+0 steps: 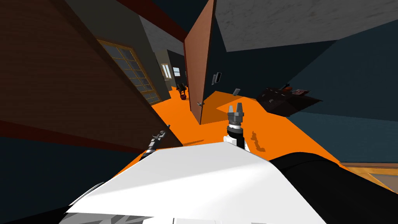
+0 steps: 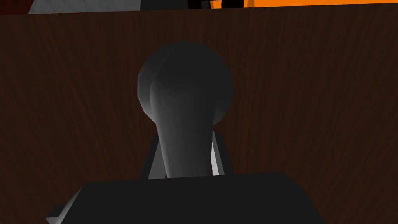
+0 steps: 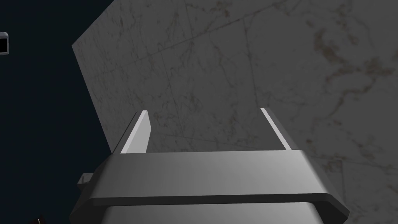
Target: Pull the door open
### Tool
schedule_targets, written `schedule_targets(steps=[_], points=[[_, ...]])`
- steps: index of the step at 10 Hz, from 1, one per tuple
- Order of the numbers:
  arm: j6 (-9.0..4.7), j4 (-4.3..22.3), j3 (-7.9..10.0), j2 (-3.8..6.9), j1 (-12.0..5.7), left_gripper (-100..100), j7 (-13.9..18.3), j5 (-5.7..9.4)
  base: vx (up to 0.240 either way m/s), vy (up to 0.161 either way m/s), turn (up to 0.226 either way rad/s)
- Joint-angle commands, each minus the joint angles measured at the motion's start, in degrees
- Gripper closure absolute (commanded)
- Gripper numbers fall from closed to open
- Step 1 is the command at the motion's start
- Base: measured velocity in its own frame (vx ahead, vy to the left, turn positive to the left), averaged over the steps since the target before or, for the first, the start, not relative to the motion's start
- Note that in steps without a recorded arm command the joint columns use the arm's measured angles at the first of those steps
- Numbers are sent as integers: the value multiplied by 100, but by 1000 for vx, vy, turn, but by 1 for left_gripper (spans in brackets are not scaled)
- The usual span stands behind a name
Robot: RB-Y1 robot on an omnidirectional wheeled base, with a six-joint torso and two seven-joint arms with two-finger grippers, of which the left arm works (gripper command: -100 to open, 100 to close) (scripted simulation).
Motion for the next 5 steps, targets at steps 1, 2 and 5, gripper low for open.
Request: schedule_targets(steps=[1,2,5], points=[[140,-66,14,-51,-59,100,-60,2,-215,72,-148],[217,-71,29,-82,-122,100,-93,6,-212,54,-172],[450,-87,76,-178,-315,100,-194,19,-203,76,-163]])
